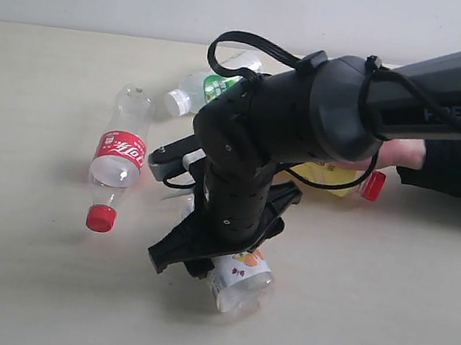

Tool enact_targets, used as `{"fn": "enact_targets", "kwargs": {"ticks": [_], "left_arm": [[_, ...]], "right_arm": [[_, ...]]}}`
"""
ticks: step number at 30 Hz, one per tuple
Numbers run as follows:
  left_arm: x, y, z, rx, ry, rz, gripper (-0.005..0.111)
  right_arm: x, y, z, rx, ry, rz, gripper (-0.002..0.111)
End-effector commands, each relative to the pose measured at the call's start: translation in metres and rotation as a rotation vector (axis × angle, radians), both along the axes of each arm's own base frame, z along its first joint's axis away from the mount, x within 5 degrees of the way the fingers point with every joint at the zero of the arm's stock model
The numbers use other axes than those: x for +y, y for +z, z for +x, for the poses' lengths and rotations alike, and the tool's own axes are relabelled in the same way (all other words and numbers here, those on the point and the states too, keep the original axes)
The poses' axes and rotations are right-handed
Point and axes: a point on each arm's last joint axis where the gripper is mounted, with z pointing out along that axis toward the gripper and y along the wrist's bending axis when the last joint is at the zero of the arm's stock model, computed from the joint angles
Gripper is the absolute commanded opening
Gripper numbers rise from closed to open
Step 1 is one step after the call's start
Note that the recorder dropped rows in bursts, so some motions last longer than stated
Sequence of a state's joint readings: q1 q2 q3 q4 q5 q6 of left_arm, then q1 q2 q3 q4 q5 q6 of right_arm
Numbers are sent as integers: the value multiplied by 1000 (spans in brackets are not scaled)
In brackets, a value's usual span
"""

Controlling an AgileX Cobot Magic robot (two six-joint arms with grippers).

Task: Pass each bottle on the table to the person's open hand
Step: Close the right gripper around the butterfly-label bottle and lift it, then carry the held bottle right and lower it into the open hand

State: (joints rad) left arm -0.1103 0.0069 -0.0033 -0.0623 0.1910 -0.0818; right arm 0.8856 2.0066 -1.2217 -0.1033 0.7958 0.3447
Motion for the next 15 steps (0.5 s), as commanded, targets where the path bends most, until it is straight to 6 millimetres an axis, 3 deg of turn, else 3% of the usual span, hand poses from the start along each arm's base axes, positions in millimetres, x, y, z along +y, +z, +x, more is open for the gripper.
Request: {"fn": "enact_targets", "kwargs": {"ticks": [1,5,15], "left_arm": [[0,-1,0,-5,2,-4,0],[0,-1,0,-5,2,-4,0],[0,-1,0,-5,2,-4,0]], "right_arm": [[0,2,1,-5,-54,8,0],[-1,15,0,-20,-70,33,0],[-13,84,-18,-5,-121,149,0]]}}
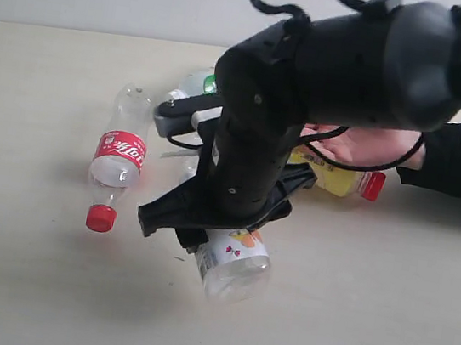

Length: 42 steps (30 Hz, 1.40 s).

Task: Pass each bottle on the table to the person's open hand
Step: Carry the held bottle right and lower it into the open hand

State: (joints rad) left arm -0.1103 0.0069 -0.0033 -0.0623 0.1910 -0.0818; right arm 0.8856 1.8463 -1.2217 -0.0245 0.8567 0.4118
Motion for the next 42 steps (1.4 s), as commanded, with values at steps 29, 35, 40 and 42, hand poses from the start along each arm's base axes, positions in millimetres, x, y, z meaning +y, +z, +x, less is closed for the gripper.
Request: {"fn": "enact_targets", "kwargs": {"ticks": [29,35,40,42], "left_arm": [[0,-1,0,-5,2,-4,0],[0,-1,0,-5,2,-4,0],[0,-1,0,-5,2,-4,0],[0,-1,0,-5,2,-4,0]], "right_arm": [[-104,150,-40,-154,-125,55,0],[-131,150,-18,-131,-268,72,0],[-150,138,4,-97,-294,32,0],[-155,126,16,-48,-285,24,0]]}}
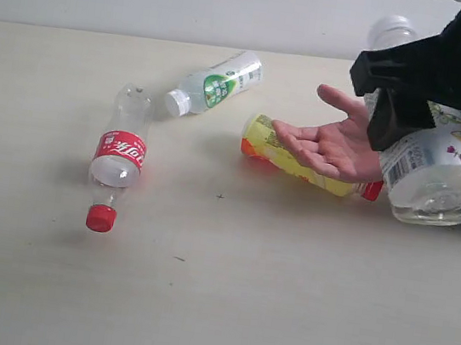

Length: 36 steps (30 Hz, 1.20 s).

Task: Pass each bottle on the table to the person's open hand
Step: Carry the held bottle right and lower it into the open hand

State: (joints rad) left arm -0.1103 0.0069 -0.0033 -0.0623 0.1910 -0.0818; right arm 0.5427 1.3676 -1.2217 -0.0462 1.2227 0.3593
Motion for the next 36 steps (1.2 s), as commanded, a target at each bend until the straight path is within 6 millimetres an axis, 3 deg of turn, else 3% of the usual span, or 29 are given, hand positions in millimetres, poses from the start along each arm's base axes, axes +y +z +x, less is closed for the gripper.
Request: {"fn": "enact_targets", "kwargs": {"ticks": [1,8,15,24,36], "left_arm": [[0,-1,0,-5,2,-4,0],[0,-1,0,-5,2,-4,0],[0,-1,0,-5,2,-4,0],[0,-1,0,-5,2,-4,0],[0,-1,0,-5,2,-4,0]], "right_arm": [[-11,-23,26,89,20,-16,0],[-14,-67,67,212,27,-94,0],[1,-76,105,169,37,-85,0],[8,-90,125,158,75,-101,0],[13,-104,132,167,90,-99,0]]}}
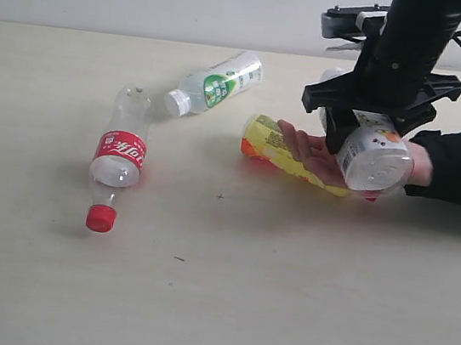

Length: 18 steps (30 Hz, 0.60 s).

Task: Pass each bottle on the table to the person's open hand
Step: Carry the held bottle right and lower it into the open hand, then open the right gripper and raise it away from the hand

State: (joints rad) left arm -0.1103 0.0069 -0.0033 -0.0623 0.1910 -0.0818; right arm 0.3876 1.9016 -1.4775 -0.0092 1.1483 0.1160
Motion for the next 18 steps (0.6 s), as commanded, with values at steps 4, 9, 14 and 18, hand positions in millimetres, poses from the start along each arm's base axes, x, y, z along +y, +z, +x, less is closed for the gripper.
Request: {"fn": "enact_targets", "kwargs": {"ticks": [4,9,14,18], "left_arm": [[0,-1,0,-5,2,-4,0],[0,-1,0,-5,2,-4,0],[0,-1,0,-5,2,-4,0],[0,-1,0,-5,2,-4,0]], "right_arm": [[0,-1,4,-15,14,4,0],[-1,-1,2,6,13,-4,12],[-1,-1,2,6,13,-4,44],[-1,-1,2,3,13,-3,67]]}}
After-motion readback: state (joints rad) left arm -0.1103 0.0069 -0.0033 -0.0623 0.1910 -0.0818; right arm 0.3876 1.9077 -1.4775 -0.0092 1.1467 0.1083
